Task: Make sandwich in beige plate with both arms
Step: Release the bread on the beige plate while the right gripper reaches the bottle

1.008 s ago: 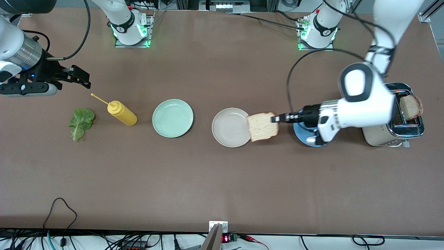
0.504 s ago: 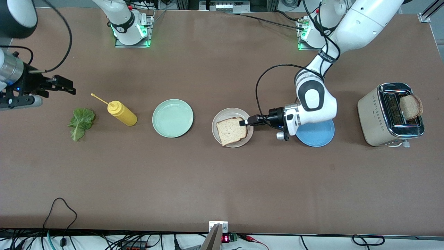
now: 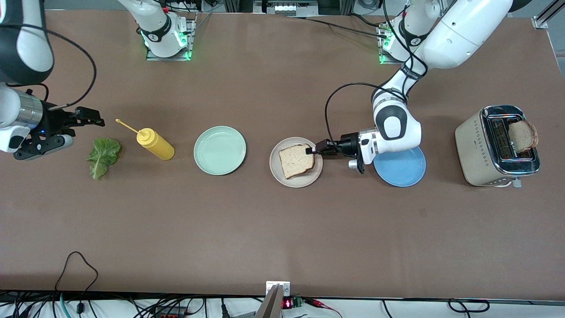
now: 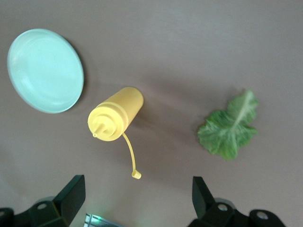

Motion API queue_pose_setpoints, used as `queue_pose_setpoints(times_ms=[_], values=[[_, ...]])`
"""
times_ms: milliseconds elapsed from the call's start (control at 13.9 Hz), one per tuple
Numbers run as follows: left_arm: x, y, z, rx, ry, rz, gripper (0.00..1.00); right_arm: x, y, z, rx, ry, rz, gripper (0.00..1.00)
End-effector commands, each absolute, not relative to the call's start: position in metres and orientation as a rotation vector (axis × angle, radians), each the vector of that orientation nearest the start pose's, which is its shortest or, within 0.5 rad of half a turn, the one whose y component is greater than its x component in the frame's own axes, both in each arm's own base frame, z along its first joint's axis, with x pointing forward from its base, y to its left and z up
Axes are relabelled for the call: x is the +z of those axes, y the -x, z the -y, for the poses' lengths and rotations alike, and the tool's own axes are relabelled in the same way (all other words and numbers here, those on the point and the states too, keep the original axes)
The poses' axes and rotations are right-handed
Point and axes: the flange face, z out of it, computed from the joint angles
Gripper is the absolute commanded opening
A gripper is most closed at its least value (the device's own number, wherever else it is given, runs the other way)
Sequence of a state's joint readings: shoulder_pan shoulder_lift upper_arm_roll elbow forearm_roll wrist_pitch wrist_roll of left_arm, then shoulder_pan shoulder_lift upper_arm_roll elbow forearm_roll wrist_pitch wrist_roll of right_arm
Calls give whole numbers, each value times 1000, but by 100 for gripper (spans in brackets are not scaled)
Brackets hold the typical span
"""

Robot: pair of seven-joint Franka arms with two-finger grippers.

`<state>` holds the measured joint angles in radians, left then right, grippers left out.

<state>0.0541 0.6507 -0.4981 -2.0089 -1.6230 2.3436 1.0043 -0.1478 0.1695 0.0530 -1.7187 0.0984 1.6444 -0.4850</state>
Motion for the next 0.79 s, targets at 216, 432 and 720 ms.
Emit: queue_pose_setpoints(times_ms=[216,432,720], values=[[141,-518,274,83,-1898,-86,79,430,-564,115,53,2549,788,100],[146,-522,270,93,-1902,-95,100,404,-544,146,-123,2360,854,100],[165,-515,254,129,-1967,-70,100,351,-522,171,-457,2086,982,100]])
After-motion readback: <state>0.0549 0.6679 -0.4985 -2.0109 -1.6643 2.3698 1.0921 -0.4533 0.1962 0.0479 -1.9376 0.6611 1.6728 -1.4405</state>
